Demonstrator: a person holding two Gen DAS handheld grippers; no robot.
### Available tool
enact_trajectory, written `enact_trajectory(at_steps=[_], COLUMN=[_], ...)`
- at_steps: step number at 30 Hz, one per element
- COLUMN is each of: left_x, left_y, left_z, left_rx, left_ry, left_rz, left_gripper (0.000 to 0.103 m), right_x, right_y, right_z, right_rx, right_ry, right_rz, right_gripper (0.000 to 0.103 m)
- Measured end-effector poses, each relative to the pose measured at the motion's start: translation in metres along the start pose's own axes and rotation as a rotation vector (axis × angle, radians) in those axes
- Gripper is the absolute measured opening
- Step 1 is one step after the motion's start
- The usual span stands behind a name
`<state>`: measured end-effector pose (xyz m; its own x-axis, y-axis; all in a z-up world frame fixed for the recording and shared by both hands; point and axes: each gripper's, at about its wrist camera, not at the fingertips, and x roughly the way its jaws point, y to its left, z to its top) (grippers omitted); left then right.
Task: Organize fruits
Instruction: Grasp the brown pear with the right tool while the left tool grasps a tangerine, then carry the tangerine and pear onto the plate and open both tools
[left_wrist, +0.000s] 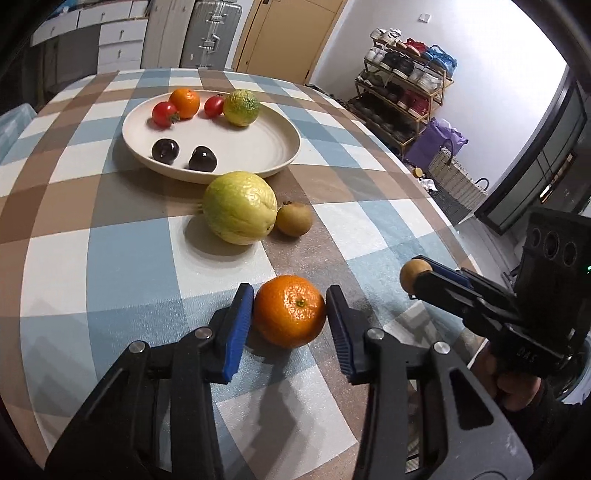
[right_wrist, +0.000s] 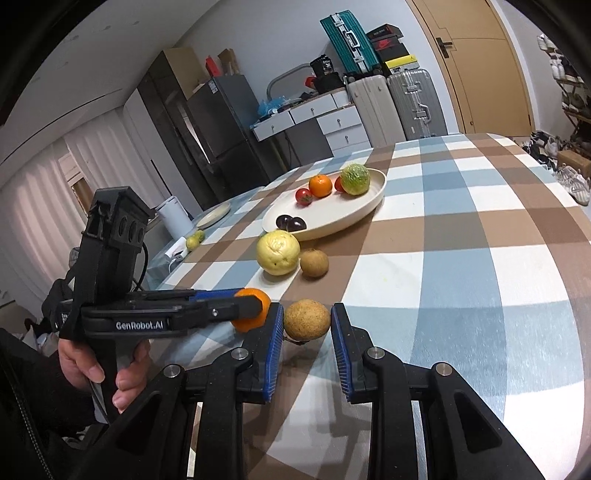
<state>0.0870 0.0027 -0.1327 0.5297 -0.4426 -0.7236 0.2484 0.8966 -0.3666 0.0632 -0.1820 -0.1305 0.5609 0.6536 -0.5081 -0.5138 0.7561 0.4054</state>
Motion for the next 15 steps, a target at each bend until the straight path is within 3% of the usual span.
enact_trajectory(at_steps=[8,15], left_x=[-0.008,-0.028], left_y=[0.004,0.034], left_z=[0.002,0.027], left_rx=[0.015,-0.036], left_ry=[-0.009,-0.054], left_rz=[-0.026,-0.061], left_gripper=[0.037,0.037], right_x=[0.005,0.010], right_y=[0.002,0.002], right_z=[0.002,0.020], right_rx=[-0.004,-0.024], right_ry=[0.014,0.013], right_rz=[-0.001,-0.009], right_gripper=[0.027,0.027])
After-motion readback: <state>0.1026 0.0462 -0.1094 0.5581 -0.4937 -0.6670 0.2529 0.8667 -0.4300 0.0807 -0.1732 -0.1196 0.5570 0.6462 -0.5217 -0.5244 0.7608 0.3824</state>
